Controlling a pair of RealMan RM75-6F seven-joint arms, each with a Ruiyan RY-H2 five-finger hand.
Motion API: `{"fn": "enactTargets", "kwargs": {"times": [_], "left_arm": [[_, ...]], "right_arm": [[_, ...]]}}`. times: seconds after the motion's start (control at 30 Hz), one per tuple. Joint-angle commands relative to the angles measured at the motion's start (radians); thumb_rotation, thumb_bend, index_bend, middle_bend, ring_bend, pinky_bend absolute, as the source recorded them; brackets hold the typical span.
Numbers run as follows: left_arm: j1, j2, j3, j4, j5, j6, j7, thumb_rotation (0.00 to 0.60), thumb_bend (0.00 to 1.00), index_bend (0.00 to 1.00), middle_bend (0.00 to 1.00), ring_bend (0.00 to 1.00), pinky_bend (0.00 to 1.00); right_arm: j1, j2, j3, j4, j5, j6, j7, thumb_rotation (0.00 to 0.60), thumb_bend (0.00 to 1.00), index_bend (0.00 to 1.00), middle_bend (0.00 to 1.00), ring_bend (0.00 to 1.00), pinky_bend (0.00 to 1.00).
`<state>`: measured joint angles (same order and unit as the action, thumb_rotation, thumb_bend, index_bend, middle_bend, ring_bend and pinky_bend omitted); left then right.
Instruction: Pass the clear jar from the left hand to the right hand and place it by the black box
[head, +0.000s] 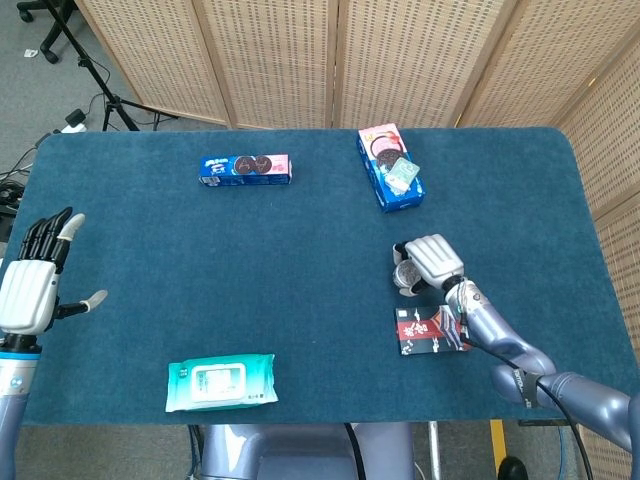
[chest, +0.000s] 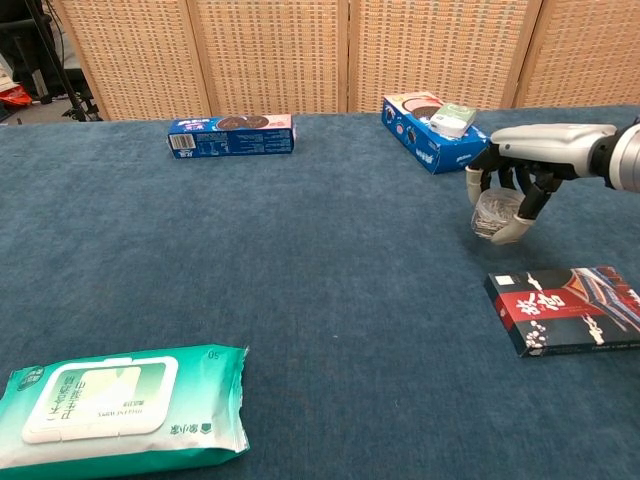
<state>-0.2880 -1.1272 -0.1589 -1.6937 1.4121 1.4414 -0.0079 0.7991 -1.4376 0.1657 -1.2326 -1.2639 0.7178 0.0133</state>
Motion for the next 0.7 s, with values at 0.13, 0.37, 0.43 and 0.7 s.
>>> {"fn": "enactTargets", "kwargs": {"times": [0.13, 0.37, 0.43, 0.7], "left_arm": [[0.002, -0.002, -0.006, 0.005, -0.004, 0.001, -0.004, 0.6, 0.06, 0.0, 0.0, 0.0, 0.0], [0.007, -0.003, -0.009, 0.005, -0.001, 0.009, -0.003, 0.6, 0.06, 0.0, 0.0, 0.0, 0.0], [0.007, -0.002, -0.009, 0.003, -0.003, 0.006, -0.008, 0.6, 0.06, 0.0, 0.0, 0.0, 0.0], [0.01, -0.004, -0.013, 0.007, 0.009, 0.015, -0.018, 0.6, 0.06, 0.0, 0.0, 0.0, 0.0]], "right_arm": [[0.004, -0.005, -0.01, 0.0, 0.011, -0.016, -0.003, 0.6, 0.63, 0.61, 0.6, 0.56, 0.55], [0.011, -0.009, -0.021, 0.006, 0.024, -0.045, -0.008, 0.6, 0.57, 0.6, 0.57, 0.56, 0.55], [0.015, 0.0, -0.026, -0.006, 0.008, -0.057, 0.014, 0.6, 0.41, 0.52, 0.49, 0.53, 0.55], [0.03, 0.062, -0.033, -0.07, 0.023, -0.142, 0.075, 0.598, 0.0, 0.19, 0.05, 0.03, 0.2]]}}
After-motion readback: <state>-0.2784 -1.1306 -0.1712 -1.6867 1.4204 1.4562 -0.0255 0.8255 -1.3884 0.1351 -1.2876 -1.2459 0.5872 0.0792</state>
